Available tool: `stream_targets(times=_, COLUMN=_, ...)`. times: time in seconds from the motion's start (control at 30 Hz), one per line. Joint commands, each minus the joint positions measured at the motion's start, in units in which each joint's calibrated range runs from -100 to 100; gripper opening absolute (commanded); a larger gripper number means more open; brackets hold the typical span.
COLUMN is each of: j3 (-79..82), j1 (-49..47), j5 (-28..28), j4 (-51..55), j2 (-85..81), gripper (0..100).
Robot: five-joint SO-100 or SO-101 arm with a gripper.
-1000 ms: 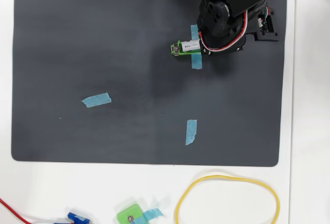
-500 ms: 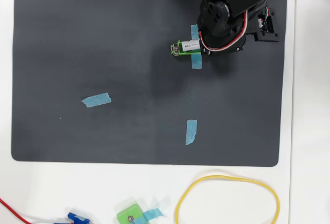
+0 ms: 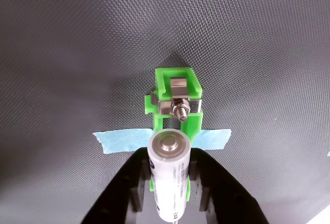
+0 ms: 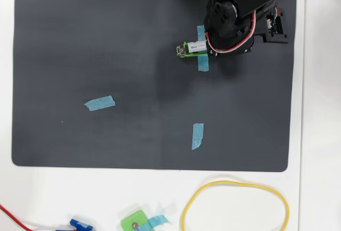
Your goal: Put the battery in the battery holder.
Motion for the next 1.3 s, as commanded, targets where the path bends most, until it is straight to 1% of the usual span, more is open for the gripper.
stream_targets(times=0.0, j3=-0.6, j1=-0.2, j5=-0.3, j4=-0.5, j2=-2.0, gripper=0)
stream_targets(times=0.13, j3=-0.7, j1=-0.3, j5=0.2, j4=-0.5, j2=-2.0, gripper=0)
stream_targets(times=0.2, j3=-0.9, j1=-0.3, j5=0.3, j4=-0.6, j2=-2.0, gripper=2)
stream_targets(times=0.27, j3=-0.9, j1=-0.3, j5=0.3, j4=-0.6, j2=-2.0, gripper=6)
stream_targets(times=0.43, j3=-0.7, j1=-0.2, j5=-0.1, j4=-0.6, j2=-2.0, gripper=21)
stream_targets(times=0.5, j3=-0.6, j1=-0.1, j5=-0.2, j4=-0.5, j2=-2.0, gripper=24)
stream_targets(times=0.57, j3=-0.5, j1=-0.1, j5=-0.2, j4=-0.5, j2=-2.0, gripper=25)
stream_targets(times=0.87, j3=-0.5, j1=0.3, j5=-0.3, j4=-0.5, j2=-2.0, gripper=25)
stream_targets(times=0.93, j3=-0.5, j1=0.3, j5=-0.3, j4=-0.5, j2=-2.0, gripper=21)
stream_targets(times=1.07, j3=-0.5, j1=0.5, j5=-0.2, j4=-0.5, j2=-2.0, gripper=4)
stream_targets(times=1.1, j3=-0.6, j1=0.5, j5=0.0, j4=-0.5, j2=-2.0, gripper=1)
stream_targets(times=1.27, j3=-0.6, j1=0.3, j5=0.0, j4=-0.5, j2=-2.0, gripper=2)
